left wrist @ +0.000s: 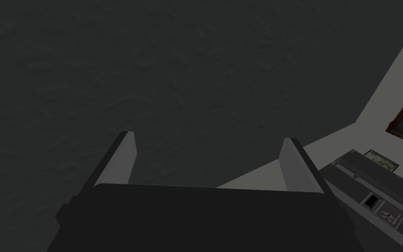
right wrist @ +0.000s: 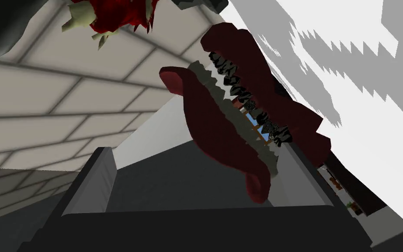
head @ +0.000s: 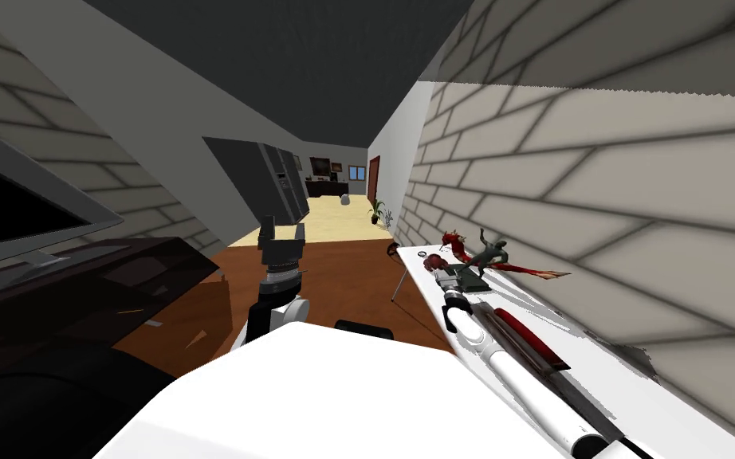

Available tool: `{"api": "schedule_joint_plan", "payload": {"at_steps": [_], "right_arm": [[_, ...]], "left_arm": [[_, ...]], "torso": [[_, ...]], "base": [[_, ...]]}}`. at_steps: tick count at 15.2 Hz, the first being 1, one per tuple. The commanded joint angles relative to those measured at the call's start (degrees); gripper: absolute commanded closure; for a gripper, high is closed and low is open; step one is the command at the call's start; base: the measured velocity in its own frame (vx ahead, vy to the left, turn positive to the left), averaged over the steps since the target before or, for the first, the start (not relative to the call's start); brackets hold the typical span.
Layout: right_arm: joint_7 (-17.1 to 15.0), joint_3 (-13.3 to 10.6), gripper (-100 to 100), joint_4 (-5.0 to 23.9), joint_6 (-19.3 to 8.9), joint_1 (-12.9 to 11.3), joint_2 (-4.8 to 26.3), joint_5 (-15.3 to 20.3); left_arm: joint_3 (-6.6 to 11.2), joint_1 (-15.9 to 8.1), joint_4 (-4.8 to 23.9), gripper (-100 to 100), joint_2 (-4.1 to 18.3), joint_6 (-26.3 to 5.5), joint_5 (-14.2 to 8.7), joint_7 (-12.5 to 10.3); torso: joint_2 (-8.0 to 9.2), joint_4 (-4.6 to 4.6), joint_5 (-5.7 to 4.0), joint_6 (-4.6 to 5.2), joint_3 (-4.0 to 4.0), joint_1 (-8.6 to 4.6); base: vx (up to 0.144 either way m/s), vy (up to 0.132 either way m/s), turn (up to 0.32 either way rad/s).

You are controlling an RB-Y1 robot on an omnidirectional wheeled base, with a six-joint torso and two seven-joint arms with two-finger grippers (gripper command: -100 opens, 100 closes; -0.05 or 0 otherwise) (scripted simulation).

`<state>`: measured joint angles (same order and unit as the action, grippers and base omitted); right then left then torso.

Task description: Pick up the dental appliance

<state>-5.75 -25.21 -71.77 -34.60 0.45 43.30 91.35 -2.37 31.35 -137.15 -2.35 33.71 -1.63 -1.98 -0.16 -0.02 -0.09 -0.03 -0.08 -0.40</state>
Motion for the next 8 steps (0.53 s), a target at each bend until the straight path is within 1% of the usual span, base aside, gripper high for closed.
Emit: {"api": "schedule_joint_plan", "payload": {"at_steps": [1, 2, 3, 4, 5, 6, 7, 8], "right_arm": [[0.21, -1.0, -100, 1.47, -2.49, -0.33, 0.86, 2.86], [0.21, -1.0, -100, 1.47, -2.49, -0.33, 0.86, 3.65], [0.41, -2.44, -100, 3.74, -4.72, -1.14, 1.82, 5.11], [0.41, -2.44, -100, 3.86, -5.13, -1.14, 1.82, 6.22], [0.41, -2.44, -100, 3.86, -5.13, -1.14, 1.82, 7.13], [0.63, -3.85, -100, 6.16, -7.41, -1.88, 2.7, 8.63], [0.63, -3.85, -100, 6.16, -7.65, -1.88, 2.7, 9.82], [0.63, -3.85, -100, 6.16, -7.65, -1.88, 2.7, 10.45]], "left_arm": [[0.0, 0.0, 0.0, 0, 0.0, 0.0, 0.0, 0.0], [0.0, 0.0, 0.0, 0, 0.0, 0.0, 0.0, 0.0], [0.0, 0.01, 0.0, 0, 0.0, 0.0, 0.0, 0.0], [0.0, 0.0, 0.0, 0, 0.0, 0.0, 0.0, 0.0], [0.0, 0.0, 0.0, 0, 0.0, 0.0, 0.0, 0.0], [0.0, 0.01, 0.0, 0, 0.0, 0.0, 0.0, 0.0], [0.0, 0.0, 0.0, 0, 0.0, 0.0, 0.0, 0.0], [0.0, 0.0, 0.0, 0, 0.0, 0.0, 0.0, 0.0]], "torso": [[0.0, 0.0, 0.0, 0.0, 0.0, 0.0], [0.0, 0.0, 0.0, 0.01, 0.0, -0.01], [0.0, 0.0, 0.0, 0.04, 0.0, 0.02], [0.02, 0.0, 0.0, 0.01, 0.01, 0.01], [0.03, 0.0, 0.0, 0.01, 0.01, -0.01], [0.01, 0.0, 0.0, 0.05, 0.01, 0.02], [0.0, 0.0, 0.0, 0.0, 0.0, 0.0], [-0.01, 0.0, -0.01, 0.02, 0.0, -0.02]], "base": [[-0.018, -0.062, 0.22], [-0.015, -0.05, 0.088], [-0.025, -0.056, 0.194], [-0.028, -0.063, 0.208], [-0.016, -0.049, 0.072], [-0.016, -0.059, 0.177], [-0.018, -0.068, 0.192], [-0.013, -0.053, 0.072]]}}
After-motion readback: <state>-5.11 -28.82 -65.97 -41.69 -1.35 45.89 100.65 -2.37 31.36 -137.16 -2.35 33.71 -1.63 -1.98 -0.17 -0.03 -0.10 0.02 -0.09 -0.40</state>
